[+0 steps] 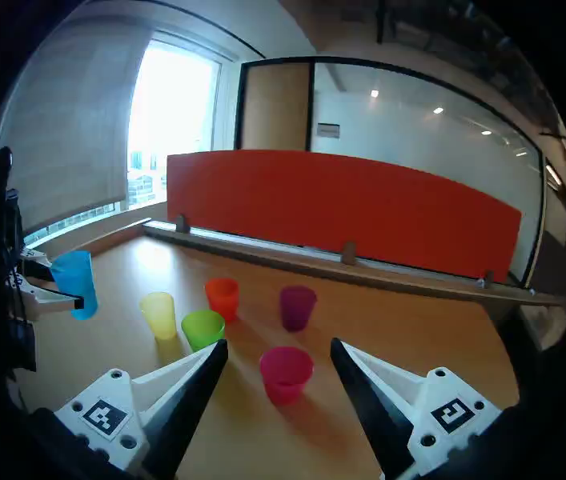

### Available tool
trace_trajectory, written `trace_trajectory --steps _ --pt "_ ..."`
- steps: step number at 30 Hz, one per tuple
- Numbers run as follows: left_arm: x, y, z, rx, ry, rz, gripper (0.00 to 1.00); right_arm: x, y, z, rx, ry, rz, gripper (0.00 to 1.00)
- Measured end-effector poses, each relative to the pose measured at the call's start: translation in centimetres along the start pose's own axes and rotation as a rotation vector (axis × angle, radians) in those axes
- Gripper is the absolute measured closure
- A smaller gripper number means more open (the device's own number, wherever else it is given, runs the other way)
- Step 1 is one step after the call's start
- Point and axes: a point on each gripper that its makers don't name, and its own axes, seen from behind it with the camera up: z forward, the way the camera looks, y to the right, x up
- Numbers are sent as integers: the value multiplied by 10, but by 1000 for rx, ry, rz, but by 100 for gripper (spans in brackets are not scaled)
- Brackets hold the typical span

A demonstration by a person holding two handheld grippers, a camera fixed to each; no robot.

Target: Pour water

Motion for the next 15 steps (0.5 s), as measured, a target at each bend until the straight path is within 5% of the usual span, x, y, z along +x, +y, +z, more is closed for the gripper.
trace_trajectory --steps 15 --pt "-3 -30 -26 56 3 -28 23 -20 -45 41 131 -59 -86 0"
